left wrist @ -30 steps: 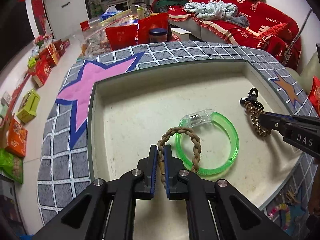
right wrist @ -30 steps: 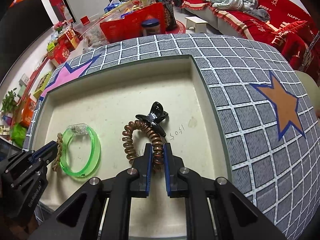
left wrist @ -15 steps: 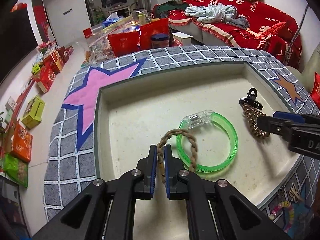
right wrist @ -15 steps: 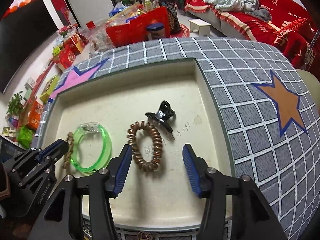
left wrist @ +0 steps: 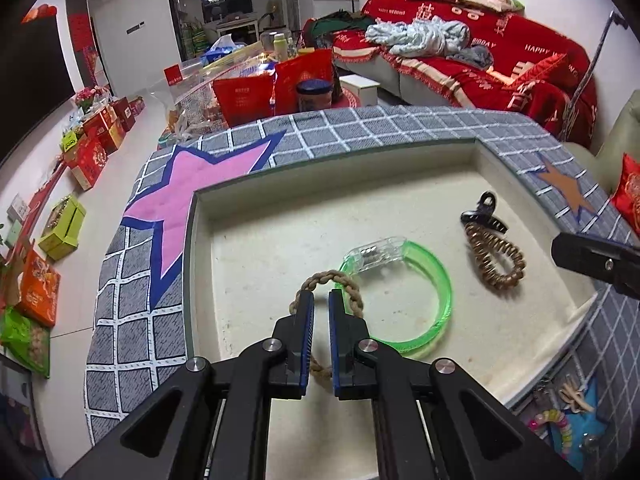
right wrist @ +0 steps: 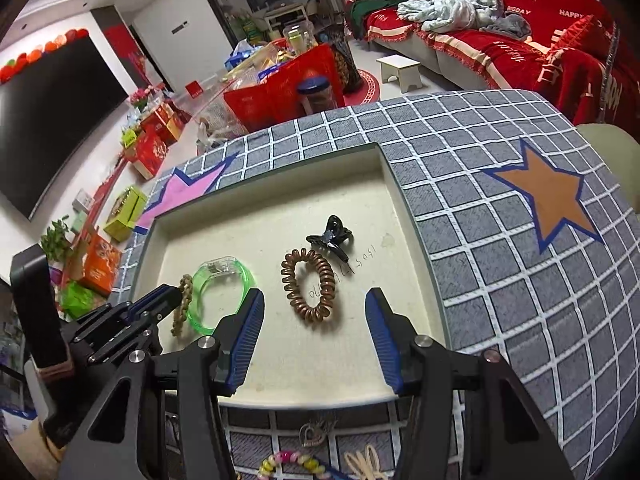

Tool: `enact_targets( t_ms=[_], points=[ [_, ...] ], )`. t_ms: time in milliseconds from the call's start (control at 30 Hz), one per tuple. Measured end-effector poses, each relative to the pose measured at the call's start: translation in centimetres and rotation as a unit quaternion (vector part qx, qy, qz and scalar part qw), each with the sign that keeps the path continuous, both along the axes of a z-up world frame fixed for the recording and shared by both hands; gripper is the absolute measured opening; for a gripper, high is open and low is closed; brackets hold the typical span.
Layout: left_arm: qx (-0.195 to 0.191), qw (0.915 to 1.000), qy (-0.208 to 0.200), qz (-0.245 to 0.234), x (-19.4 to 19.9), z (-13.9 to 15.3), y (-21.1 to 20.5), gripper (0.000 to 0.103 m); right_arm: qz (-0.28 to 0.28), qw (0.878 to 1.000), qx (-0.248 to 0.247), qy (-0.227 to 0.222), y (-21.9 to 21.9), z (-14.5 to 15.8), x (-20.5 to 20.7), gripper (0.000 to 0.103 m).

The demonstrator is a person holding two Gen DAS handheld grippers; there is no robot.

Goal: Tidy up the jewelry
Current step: 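Open the left tool to drop the braided bracelet beside the green bangle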

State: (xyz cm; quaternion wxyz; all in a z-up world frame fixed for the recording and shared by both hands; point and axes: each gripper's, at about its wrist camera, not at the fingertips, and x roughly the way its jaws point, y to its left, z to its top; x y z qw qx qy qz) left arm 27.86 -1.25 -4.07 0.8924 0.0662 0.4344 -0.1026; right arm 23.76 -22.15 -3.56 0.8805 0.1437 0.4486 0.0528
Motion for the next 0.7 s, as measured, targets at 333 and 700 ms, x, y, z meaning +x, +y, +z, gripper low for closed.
enact_targets(
  t_ms=[333, 700],
  points=[
    [-0.017, 0.9997, -0.017, 0.0, -0.5, 1.4, 0.0, 0.024, -0.008, 1.0, -0.001, -0.011, -0.4, 0.7, -1.6, 0.056],
    [-0.014, 0.9985, -0.046, 0.025, -0.8, 1.6, 0.7, 0.103, -0.017, 1.0, -0.002, -0.019, -1.2, 1.4, -2.6, 0.056]
  ],
)
